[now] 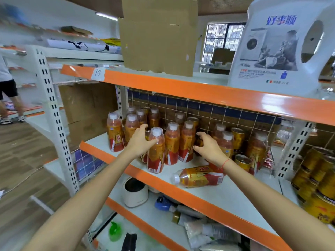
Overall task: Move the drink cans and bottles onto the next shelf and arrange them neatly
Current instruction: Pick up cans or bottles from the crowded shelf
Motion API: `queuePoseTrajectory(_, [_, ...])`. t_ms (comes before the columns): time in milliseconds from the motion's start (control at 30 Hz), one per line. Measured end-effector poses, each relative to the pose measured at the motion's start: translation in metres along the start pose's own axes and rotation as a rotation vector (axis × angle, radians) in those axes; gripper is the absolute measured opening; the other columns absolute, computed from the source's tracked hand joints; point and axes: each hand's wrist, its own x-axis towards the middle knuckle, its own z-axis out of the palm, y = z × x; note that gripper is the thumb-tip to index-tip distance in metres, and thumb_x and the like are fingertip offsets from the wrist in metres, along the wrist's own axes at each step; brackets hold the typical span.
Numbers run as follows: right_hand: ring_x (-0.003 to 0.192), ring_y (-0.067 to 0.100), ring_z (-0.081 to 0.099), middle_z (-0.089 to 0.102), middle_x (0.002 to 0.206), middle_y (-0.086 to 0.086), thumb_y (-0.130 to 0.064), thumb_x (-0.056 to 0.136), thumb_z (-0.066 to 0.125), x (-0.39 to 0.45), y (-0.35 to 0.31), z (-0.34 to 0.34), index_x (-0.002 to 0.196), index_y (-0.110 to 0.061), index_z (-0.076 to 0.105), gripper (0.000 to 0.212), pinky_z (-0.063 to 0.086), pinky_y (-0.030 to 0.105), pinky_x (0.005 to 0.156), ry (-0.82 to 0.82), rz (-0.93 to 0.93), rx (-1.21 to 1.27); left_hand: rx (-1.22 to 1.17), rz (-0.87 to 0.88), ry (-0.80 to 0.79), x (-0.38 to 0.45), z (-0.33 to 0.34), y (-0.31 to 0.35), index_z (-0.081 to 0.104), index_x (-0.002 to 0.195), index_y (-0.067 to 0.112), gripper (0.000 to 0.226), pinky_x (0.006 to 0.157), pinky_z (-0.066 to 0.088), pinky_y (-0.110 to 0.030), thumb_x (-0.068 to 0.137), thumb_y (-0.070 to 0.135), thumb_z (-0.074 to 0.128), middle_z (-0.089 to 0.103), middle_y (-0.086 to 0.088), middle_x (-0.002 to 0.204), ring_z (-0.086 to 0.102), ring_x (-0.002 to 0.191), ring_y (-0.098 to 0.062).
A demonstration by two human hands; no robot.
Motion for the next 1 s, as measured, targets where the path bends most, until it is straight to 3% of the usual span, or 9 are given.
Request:
queuePoseTrajectory(200, [0.11, 0.029, 0.055, 0.054, 0.12, 0.01, -0.021, 0.086, 0.061, 0.028, -0.013, 0.02, 0.13, -0.015, 0.046, 0.047, 0.048, 0.036, 0.09, 0.047, 0.004, 0.034, 0.103, 0.042, -0.122, 0.029, 0.007, -0.004, 0.032, 0.141, 0.012, 0.082, 0.095, 0.045, -0.035, 0.079, 0.051, 0.068, 0.04, -0.014, 0.138, 0.047, 0.122, -0.028])
queuePoseTrajectory(300, [0.107, 0.027, 0.056, 0.054, 0.12, 0.01, -0.024, 0.087, 0.061, 0.038, -0.018, 0.032, 0.129, -0.014, 0.047, 0.046, 0.045, 0.03, 0.083, 0.07, 0.038, 0.028, 0.162, 0.021, -0.14, 0.036, 0.016, -0.004, 0.028, 0.141, 0.013, 0.09, 0.096, 0.047, -0.039, 0.075, 0.058, 0.069, 0.034, -0.015, 0.139, 0.046, 0.123, -0.032])
queuePoseTrajectory(367, [0.11, 0.027, 0.056, 0.055, 0.122, 0.011, -0.026, 0.088, 0.062, 0.044, -0.022, 0.037, 0.129, -0.013, 0.047, 0.046, 0.045, 0.031, 0.086, 0.087, 0.049, 0.035, 0.23, 0.024, -0.113, 0.038, 0.023, -0.005, 0.027, 0.139, 0.013, 0.091, 0.095, 0.047, -0.043, 0.073, 0.059, 0.07, 0.033, -0.016, 0.138, 0.045, 0.123, -0.033])
queuePoseTrajectory(533, [0.108, 0.021, 0.058, 0.06, 0.117, 0.005, -0.035, 0.088, 0.063, 0.056, -0.032, 0.049, 0.123, -0.013, 0.053, 0.043, 0.043, 0.026, 0.084, 0.078, 0.001, 0.094, 0.277, 0.049, -0.034, 0.042, 0.033, -0.011, 0.03, 0.132, 0.015, 0.081, 0.086, 0.049, -0.04, 0.074, 0.05, 0.074, 0.038, -0.014, 0.13, 0.049, 0.115, -0.032])
queuePoseTrajectory(633, [0.108, 0.021, 0.058, 0.06, 0.12, 0.004, -0.042, 0.084, 0.065, 0.071, -0.036, 0.054, 0.124, -0.016, 0.052, 0.049, 0.047, 0.029, 0.085, 0.066, -0.007, 0.101, 0.226, 0.089, -0.098, 0.049, 0.024, -0.016, 0.034, 0.129, 0.016, 0.075, 0.083, 0.05, -0.035, 0.073, 0.04, 0.077, 0.042, -0.011, 0.126, 0.053, 0.109, -0.028])
queuePoseTrajectory(833, [0.116, 0.027, 0.055, 0.056, 0.128, 0.008, -0.047, 0.077, 0.069, 0.092, -0.042, 0.063, 0.136, -0.018, 0.04, 0.072, 0.049, 0.04, 0.094, -0.034, -0.024, 0.077, 0.088, 0.142, -0.264, 0.061, 0.008, -0.029, 0.035, 0.133, 0.017, 0.08, 0.096, 0.046, -0.037, 0.07, 0.027, 0.082, 0.042, -0.005, 0.126, 0.049, 0.115, -0.023])
queuePoseTrajectory(1000, [0.111, 0.027, 0.058, 0.058, 0.123, 0.009, -0.046, 0.075, 0.072, 0.102, -0.036, 0.073, 0.133, -0.019, 0.038, 0.073, 0.052, 0.041, 0.09, -0.013, -0.031, 0.074, 0.031, 0.17, -0.307, 0.066, 0.007, -0.037, 0.036, 0.133, 0.02, 0.078, 0.097, 0.047, -0.039, 0.07, 0.026, 0.082, 0.041, -0.002, 0.127, 0.048, 0.115, -0.02])
